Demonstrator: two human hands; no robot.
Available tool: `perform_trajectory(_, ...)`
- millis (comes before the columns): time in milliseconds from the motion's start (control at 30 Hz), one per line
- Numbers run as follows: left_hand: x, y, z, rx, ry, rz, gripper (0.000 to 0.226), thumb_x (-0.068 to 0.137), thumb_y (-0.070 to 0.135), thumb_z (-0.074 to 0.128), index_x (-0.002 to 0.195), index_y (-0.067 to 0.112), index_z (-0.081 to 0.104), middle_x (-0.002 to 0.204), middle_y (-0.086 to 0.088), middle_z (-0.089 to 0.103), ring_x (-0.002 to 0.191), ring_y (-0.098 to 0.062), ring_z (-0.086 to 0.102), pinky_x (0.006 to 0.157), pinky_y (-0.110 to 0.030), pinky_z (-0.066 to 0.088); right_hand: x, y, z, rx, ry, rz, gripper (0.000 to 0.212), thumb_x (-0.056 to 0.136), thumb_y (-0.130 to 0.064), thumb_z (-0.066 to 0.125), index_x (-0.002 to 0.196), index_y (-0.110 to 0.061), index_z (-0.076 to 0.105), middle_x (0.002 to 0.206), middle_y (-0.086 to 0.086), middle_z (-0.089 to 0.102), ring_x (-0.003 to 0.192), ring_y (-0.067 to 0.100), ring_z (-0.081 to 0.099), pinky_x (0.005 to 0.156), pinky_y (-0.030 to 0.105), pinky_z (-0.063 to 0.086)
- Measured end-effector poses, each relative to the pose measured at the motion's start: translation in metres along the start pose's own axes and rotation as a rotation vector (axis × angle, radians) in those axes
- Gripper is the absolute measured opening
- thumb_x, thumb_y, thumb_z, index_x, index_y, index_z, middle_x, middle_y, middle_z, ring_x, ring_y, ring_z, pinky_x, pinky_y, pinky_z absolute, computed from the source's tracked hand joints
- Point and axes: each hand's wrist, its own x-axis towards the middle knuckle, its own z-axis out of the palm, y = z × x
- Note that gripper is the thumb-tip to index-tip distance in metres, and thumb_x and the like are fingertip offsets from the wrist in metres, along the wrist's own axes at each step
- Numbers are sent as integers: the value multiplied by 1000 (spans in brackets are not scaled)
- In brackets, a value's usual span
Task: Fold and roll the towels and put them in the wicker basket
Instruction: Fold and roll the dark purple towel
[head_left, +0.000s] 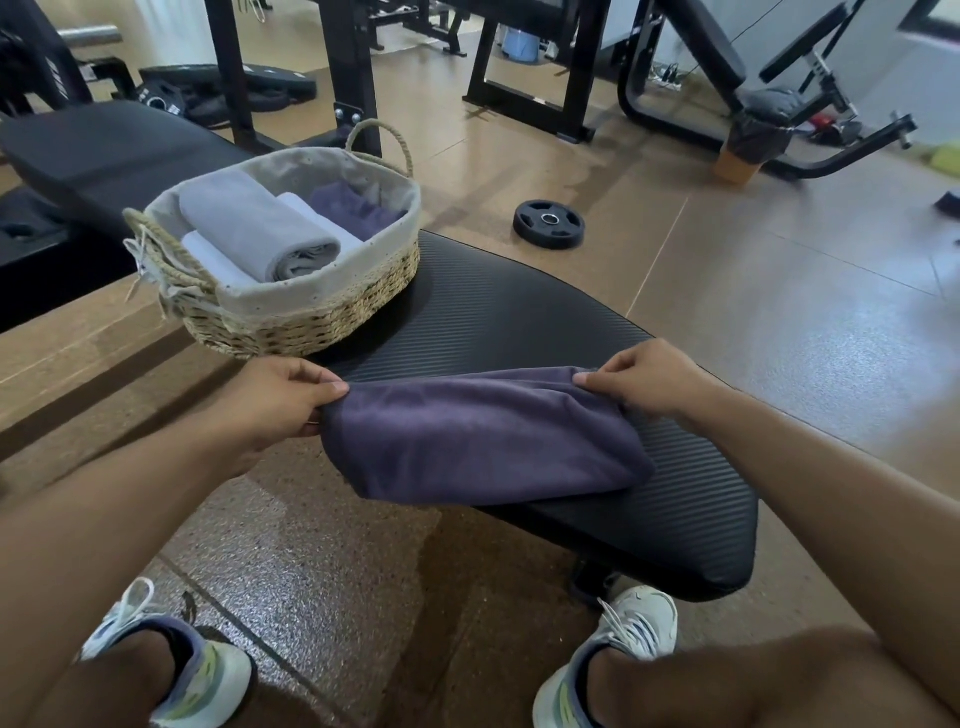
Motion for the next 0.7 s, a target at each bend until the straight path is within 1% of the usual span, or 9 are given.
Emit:
perform_trajectory(100, 0, 0, 0, 0, -2, -2, 8, 93, 8, 70, 86, 9, 68, 84, -14, 68, 70, -20, 60, 64, -30, 51, 5, -1, 6, 46, 59, 18, 29, 79, -48, 80, 76, -20, 79, 73, -4, 73, 69, 16, 63, 61, 26, 47)
perform_trajectory(200, 1, 0, 0, -1, 1, -4, 8, 93, 7, 70, 85, 9, 68, 84, -13, 69, 70, -20, 61, 65, -30, 51, 8, -2, 5, 263, 52, 81, 21, 84, -30, 74, 76, -10, 76, 68, 2, 63, 59, 17, 51, 50, 24, 37)
perform_trajectory(300, 0, 0, 0, 1, -2, -4, 9, 93, 7, 69, 85, 9, 67, 82, -12, 69, 69, -19, 61, 63, -29, 49, 11, -1, 2, 345, 68, 124, 14, 85, -24, 66, 77, -13, 71, 63, 1, 60, 53, 16, 48, 46, 22, 29)
perform_trajectory(400, 1, 0, 0, 7, -3, -2, 8, 93, 8, 69, 85, 9, 67, 82, -11, 69, 69, -19, 62, 63, -28, 50, 12, 1, 2, 365, 80, 122, 6, 84, -20, 64, 80, -16, 65, 68, 3, 61, 53, 16, 51, 46, 23, 30)
perform_trajectory(500, 1, 0, -1, 12, -3, -4, 8, 93, 8, 70, 86, 10, 68, 83, -11, 70, 70, -19, 62, 62, -28, 49, 12, 2, 0, 275, 151, 43, 4, 83, -14, 68, 82, -16, 66, 69, 2, 66, 58, 16, 58, 45, 23, 39)
perform_trajectory(533, 2, 0, -1, 13, -3, -4, 8, 93, 8, 70, 85, 10, 68, 83, -12, 70, 70, -19, 62, 62, -29, 49, 12, 3, 0, 242, 156, 10, 4, 84, -14, 69, 84, -17, 69, 74, 1, 69, 63, 16, 60, 49, 24, 43)
perform_trajectory(600, 2, 1, -1, 15, -4, -2, 8, 93, 8, 69, 85, 10, 68, 83, -12, 69, 70, -19, 62, 62, -29, 49, 15, 5, 1, 113, 180, -64, 11, 85, -18, 66, 88, -24, 75, 79, -5, 72, 76, 17, 66, 66, 27, 53)
perform_trajectory(633, 1, 1, -2, 16, -4, 1, 8, 93, 9, 69, 85, 10, 68, 83, -11, 69, 69, -19, 62, 62, -29, 49, 15, 7, 0, 19, 204, -94, 15, 86, -20, 64, 88, -27, 76, 77, -10, 71, 80, 17, 67, 74, 29, 55)
perform_trajectory(700, 2, 1, -3, 22, -1, 6, 8, 94, 10, 69, 86, 11, 67, 82, -10, 69, 70, -19, 61, 63, -29, 49, 15, 10, -2, -69, 251, -119, 19, 85, -21, 62, 83, -32, 78, 73, -16, 69, 81, 14, 66, 79, 30, 55)
